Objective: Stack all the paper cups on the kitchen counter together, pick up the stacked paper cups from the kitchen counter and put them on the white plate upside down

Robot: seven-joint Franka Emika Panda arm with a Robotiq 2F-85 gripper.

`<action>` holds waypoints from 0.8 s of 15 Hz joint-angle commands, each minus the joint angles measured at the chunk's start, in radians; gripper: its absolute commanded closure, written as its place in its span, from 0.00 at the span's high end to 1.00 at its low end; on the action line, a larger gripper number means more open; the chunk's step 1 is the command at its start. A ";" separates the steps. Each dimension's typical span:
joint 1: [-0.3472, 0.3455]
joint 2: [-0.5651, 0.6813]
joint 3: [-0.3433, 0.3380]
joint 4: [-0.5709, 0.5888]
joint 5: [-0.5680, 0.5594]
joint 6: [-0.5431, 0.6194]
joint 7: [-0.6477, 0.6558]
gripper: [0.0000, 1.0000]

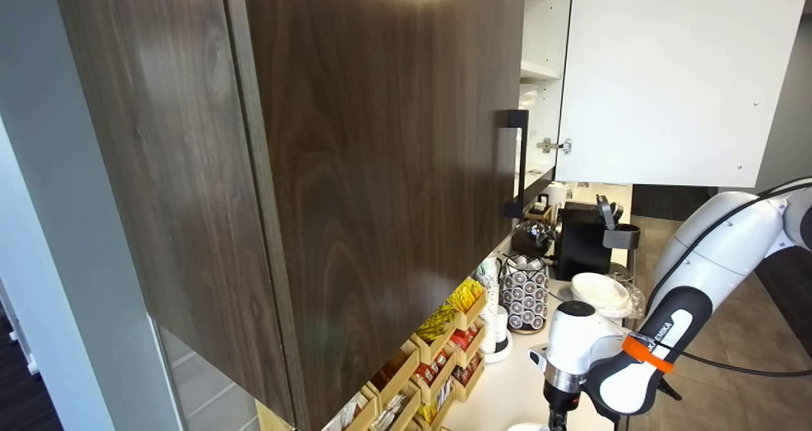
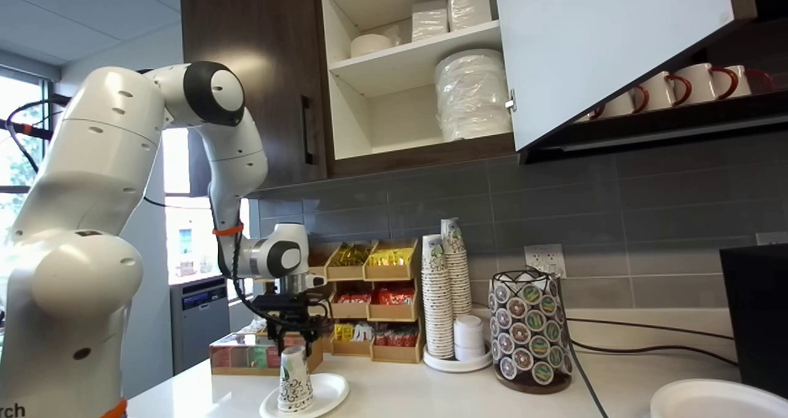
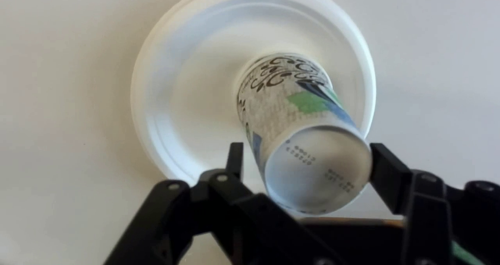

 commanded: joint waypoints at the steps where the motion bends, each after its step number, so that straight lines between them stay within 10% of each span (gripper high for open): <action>1: -0.017 -0.020 0.017 -0.005 0.024 0.004 -0.007 1.00; 12: -0.065 -0.361 -0.054 -0.181 0.216 -0.043 0.144 1.00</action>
